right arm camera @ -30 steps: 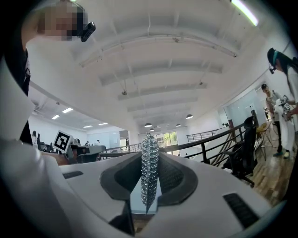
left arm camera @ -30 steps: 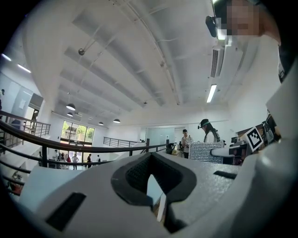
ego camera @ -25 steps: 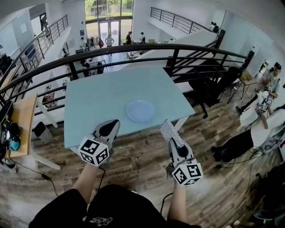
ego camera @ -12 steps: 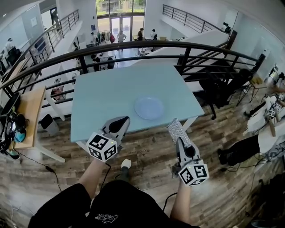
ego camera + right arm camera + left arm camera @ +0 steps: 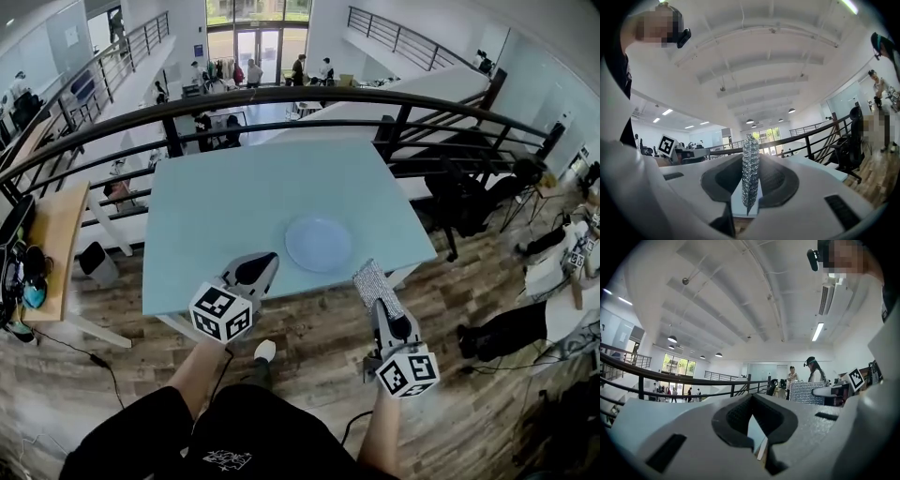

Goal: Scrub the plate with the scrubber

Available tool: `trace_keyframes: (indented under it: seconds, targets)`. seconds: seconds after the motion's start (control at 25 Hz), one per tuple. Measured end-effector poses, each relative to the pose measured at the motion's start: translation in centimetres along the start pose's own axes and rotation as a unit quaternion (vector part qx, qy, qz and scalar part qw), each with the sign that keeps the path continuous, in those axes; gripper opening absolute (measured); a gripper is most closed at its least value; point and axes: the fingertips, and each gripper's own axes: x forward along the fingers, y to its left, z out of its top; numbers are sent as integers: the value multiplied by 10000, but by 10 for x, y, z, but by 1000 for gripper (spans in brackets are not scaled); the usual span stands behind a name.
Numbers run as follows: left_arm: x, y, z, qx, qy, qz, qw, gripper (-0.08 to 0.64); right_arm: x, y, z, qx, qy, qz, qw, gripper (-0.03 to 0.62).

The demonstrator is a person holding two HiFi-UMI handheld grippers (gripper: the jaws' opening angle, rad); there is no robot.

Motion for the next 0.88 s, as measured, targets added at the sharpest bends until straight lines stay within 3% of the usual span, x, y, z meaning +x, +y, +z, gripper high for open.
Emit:
trace_keyframes:
  seconds: [0.12, 0.28, 0.64, 0.88]
  targets:
    - [24, 25, -2, -113, 46, -73, 9999, 8, 36, -8, -1, -48, 101, 8, 9999, 84]
    - [60, 51, -1, -321, 84, -452, 9984, 8, 84, -20, 4, 7, 115, 39, 9999, 84]
    - [132, 124, -12, -333, 385, -707, 9962, 8, 176, -42, 1, -61, 345, -186, 9992, 84]
    - [143, 167, -13, -533, 637, -981, 9917, 8, 225, -23, 2, -81, 517, -253, 9983, 84]
